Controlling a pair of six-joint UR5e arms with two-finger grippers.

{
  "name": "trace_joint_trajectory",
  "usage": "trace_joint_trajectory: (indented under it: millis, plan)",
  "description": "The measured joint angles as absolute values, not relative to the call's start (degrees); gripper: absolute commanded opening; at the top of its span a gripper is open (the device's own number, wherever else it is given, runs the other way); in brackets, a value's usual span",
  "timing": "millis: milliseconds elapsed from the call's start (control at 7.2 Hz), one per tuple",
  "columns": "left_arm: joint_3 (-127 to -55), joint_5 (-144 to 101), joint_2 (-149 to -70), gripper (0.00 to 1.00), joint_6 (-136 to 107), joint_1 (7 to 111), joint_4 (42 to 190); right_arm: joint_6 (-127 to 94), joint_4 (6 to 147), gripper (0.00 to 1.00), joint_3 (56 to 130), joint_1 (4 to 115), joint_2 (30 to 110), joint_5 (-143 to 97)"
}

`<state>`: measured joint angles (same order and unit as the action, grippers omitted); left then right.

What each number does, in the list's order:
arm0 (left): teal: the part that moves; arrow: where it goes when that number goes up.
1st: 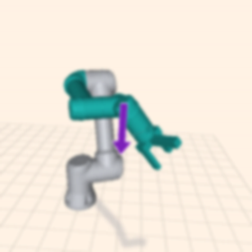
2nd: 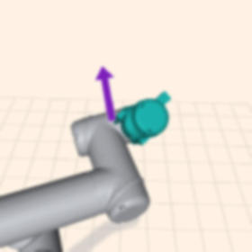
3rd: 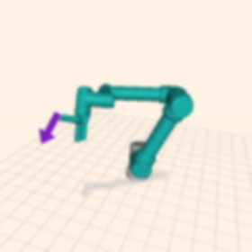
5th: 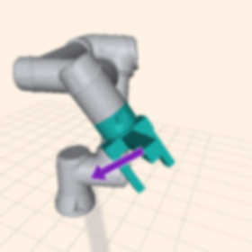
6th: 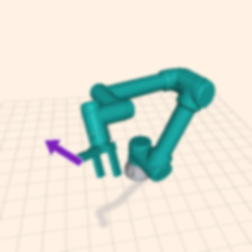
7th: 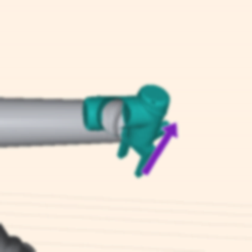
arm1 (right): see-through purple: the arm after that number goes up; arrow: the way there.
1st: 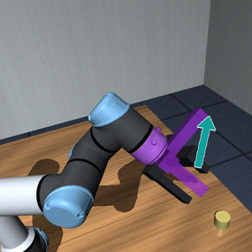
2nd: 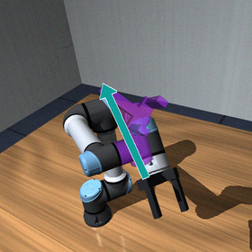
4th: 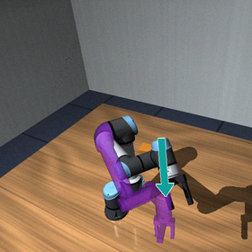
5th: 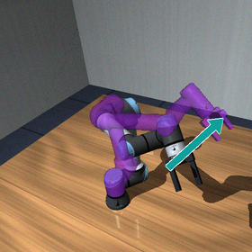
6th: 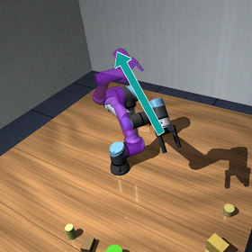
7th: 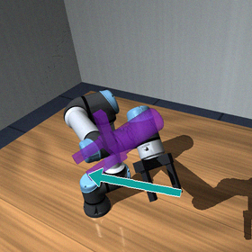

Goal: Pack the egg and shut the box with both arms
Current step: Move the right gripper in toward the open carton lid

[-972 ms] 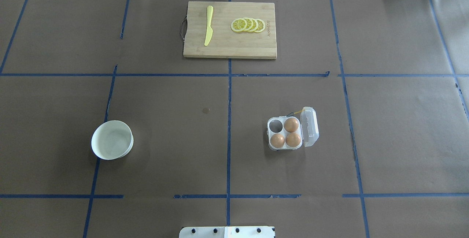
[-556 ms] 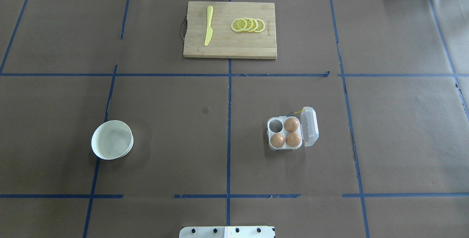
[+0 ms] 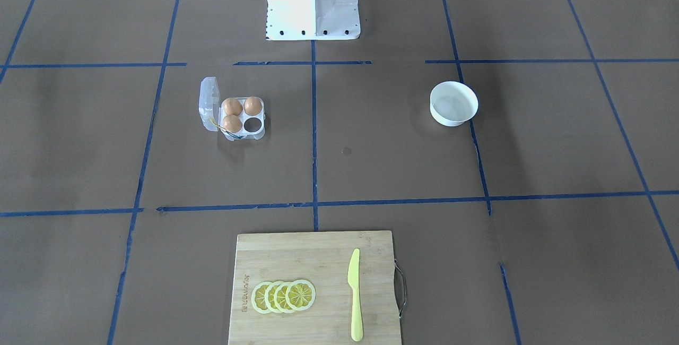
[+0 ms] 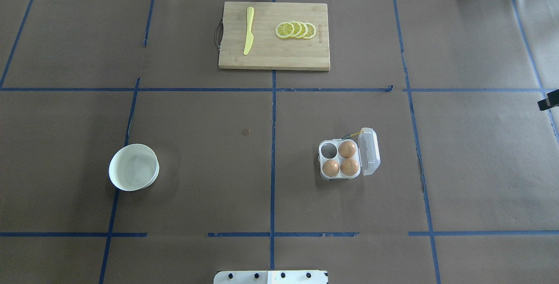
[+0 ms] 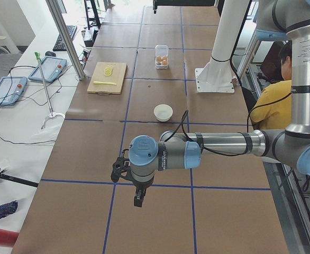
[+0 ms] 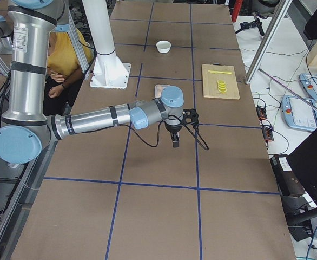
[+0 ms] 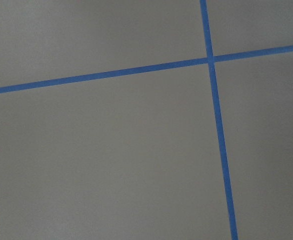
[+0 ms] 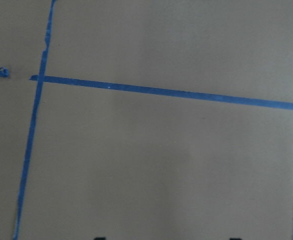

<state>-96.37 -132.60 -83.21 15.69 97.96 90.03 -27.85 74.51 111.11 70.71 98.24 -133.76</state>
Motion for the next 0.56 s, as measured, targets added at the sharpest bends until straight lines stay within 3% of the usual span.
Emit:
trace_joint_trajectory:
  millis: [139,556]
  plan:
    - [-96.6,-132.6,-83.2,1.0,15.7,98.0,90.8,-37.9,69.4,0.0,111.4,65.4,98.4,-132.5]
    - [-96.8,-132.7,-83.3,1.0,15.6,98.0,91.3,-62.2,53.4,0.0,111.5,50.8,97.4,-126.9]
